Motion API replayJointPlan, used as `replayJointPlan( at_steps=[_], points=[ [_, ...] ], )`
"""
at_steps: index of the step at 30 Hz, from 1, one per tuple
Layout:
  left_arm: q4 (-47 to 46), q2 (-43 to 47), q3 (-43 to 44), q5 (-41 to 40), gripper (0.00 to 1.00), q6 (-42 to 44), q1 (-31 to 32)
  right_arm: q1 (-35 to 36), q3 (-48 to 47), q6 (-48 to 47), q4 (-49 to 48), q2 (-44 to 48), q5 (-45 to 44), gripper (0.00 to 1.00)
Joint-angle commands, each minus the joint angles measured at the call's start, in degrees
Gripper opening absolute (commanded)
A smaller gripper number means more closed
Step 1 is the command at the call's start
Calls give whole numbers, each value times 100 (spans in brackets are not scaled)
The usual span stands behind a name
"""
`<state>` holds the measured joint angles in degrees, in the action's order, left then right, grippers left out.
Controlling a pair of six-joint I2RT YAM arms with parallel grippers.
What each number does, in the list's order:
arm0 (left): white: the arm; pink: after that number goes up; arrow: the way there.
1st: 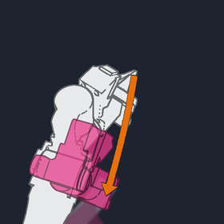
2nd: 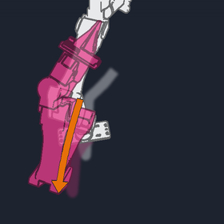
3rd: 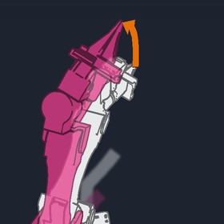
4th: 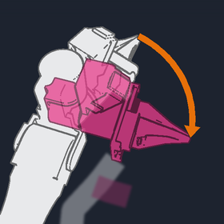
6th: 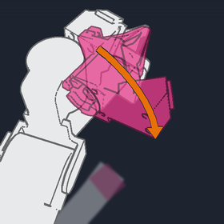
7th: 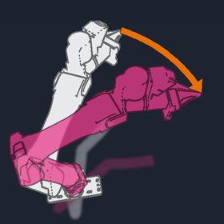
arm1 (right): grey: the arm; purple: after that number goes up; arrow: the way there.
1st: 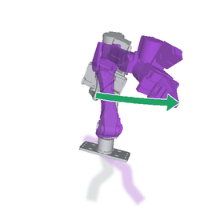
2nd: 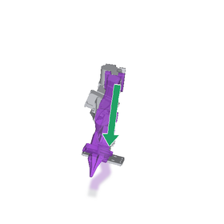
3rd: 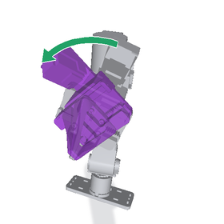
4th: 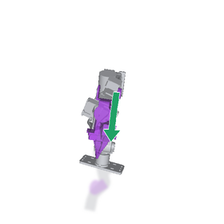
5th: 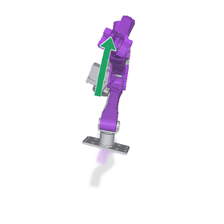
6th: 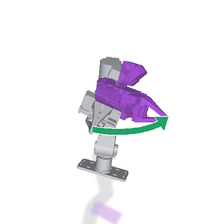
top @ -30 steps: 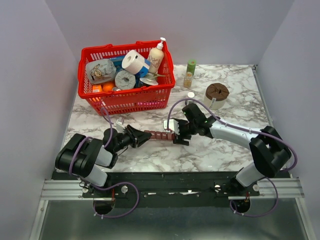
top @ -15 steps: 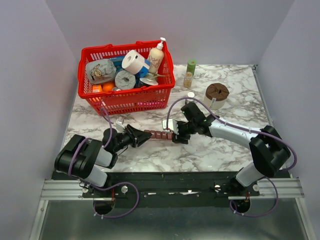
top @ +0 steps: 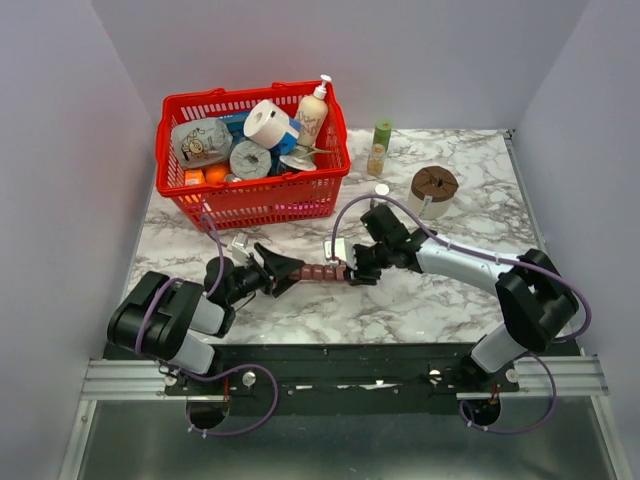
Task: Sort the pills into containers
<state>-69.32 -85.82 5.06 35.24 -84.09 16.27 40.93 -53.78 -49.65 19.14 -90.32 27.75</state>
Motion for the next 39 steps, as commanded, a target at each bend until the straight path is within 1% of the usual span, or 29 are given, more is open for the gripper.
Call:
replayJointPlan(
  at_steps=[1,4,6,7,9,10,11,12,13,14,15,16,17,18,19,20,22,23,25,26,28,29,31,32,34,35,37,38,39],
  points=[
    [-2640,214,-119,-35,99,16,16,47,139,-159,99,208,-217,34],
    [-2359,363,-146,17,99,191,25,38,332,-247,99,322,-428,34],
    [-1912,513,-163,9,99,349,16,29,455,-335,99,357,-656,34],
    [-1701,731,-163,-17,99,576,16,12,552,-361,99,392,-735,34],
    [-727,1074,-128,-70,99,928,16,-32,693,-458,90,437,-981,34],
    [-193,1572,-67,-123,99,1147,16,-76,754,-502,64,463,-1069,34],
    [1109,1899,99,-306,99,1794,25,-111,929,-606,38,507,-1244,35],
    [1923,2250,222,-473,99,2174,16,-137,1000,-660,20,533,-1324,36],
    [2757,3011,389,-649,99,2622,25,-199,1097,-704,-32,551,-1385,36],
    [4262,3375,721,-1120,99,3287,25,-234,1211,-756,-33,594,-1447,37],
    [4843,3710,855,-1334,99,3581,25,-269,1273,-774,-50,630,-1456,38],
    [5293,4261,978,-1545,99,3784,34,-330,1308,-792,-68,639,-1448,38],
    [5985,4493,1171,-1721,99,3952,25,-348,1352,-809,-85,665,-1465,39],
    [6244,4669,1251,-1992,99,4249,25,-366,1396,-801,-94,700,-1483,40],
    [6464,4932,1330,-2091,99,4357,25,-401,1405,-801,-94,700,-1483,41],
    [6779,5022,1444,-2153,99,4471,16,-419,1405,-783,-86,718,-1483,44],
    [6923,5145,1542,-2276,99,4595,16,-445,1432,-766,-68,788,-1474,52],
    [7071,5146,1629,-2268,99,4595,25,-463,1440,-740,-50,832,-1413,62],
    [7116,5102,1743,-2172,99,4612,16,-559,1388,-696,124,1042,-1299,73],
    [7204,5058,1953,-2119,99,4673,16,-620,1344,-687,239,1130,-1133,81],
    [7353,4892,2226,-2004,99,4945,16,-865,1204,-678,598,1437,-930,87],
    [7563,4830,2558,-1969,99,5295,8,-963,1029,-669,731,1552,-712,92],
    [7801,4646,2885,-1969,99,5692,8,-1287,826,-669,1055,1710,-517,97],
    [8020,4592,3174,-2030,99,6137,8,-1376,590,-591,1101,1833,-368,100],
    [8135,4487,3343,-2170,99,6465,8,-1613,291,-337,1014,1852,-331,100],
    [8180,4469,3387,-2388,99,6589,16,-1684,124,248,900,1721,-471,100],
    [8136,4469,3379,-2574,99,6844,8,-1763,-526,1015,532,1414,-839,100],
    [8066,4469,3327,-2619,99,6923,8,-1798,-798,1601,539,1212,-1006,100],
    [8040,4478,3291,-2576,99,7159,8,-1825,-1453,1921,582,697,-1086,100]
  ],
)
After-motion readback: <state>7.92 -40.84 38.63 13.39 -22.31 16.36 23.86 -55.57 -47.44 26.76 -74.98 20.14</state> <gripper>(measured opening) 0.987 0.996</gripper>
